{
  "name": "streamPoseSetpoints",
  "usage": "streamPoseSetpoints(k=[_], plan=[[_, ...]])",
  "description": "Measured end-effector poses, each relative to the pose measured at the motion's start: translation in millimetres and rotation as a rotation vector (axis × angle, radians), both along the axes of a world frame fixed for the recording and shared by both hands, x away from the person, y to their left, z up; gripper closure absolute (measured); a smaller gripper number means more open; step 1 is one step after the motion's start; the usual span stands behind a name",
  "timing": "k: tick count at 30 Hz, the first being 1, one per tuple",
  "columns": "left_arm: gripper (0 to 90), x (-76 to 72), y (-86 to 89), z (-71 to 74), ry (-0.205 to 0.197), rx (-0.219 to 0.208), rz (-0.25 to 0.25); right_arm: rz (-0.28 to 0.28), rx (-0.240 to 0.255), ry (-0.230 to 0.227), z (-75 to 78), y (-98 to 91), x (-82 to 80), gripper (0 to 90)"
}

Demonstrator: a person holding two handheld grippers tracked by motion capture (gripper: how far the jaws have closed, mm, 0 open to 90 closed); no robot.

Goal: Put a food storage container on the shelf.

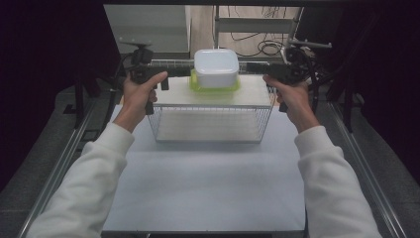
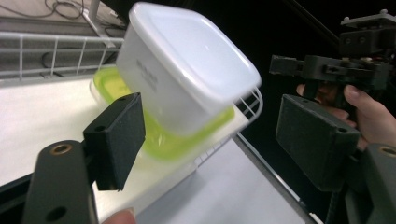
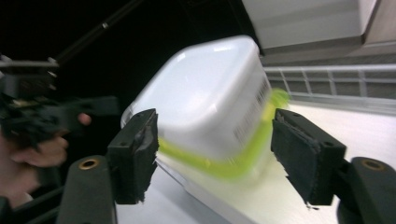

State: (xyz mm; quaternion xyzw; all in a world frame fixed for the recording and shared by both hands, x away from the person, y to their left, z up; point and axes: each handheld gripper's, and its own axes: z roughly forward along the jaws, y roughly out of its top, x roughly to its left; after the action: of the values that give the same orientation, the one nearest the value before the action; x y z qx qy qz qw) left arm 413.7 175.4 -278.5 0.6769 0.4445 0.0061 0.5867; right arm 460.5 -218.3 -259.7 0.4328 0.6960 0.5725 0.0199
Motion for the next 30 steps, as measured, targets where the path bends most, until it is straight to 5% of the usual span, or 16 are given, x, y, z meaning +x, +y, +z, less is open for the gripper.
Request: streamPoseSetpoints(k=[6, 15, 23, 30], plan=[[21.0, -45.2, 8.2, -14.9, -0.061, 0.087, -0.014, -0.005, -0.078, -0.065, -19.7, -18.1, -39.3, 24.5], [19.1, -113.2, 15.4, -67.8, -0.09, 0.116, -0.049, 0.062, -0.139, -0.12, -62.8, -35.8, -104.6, 20.4], [19.4, -144.4, 24.2, -125.2, -0.035, 0.181, -0.027, 0.116, -0.158, -0.061, -123.5, -49.1, -146.2, 19.5], [19.5, -149.2, 26.6, -162.4, 0.051, 0.227, -0.028, 0.119, -0.186, 0.016, -168.9, -51.2, -157.8, 19.5]])
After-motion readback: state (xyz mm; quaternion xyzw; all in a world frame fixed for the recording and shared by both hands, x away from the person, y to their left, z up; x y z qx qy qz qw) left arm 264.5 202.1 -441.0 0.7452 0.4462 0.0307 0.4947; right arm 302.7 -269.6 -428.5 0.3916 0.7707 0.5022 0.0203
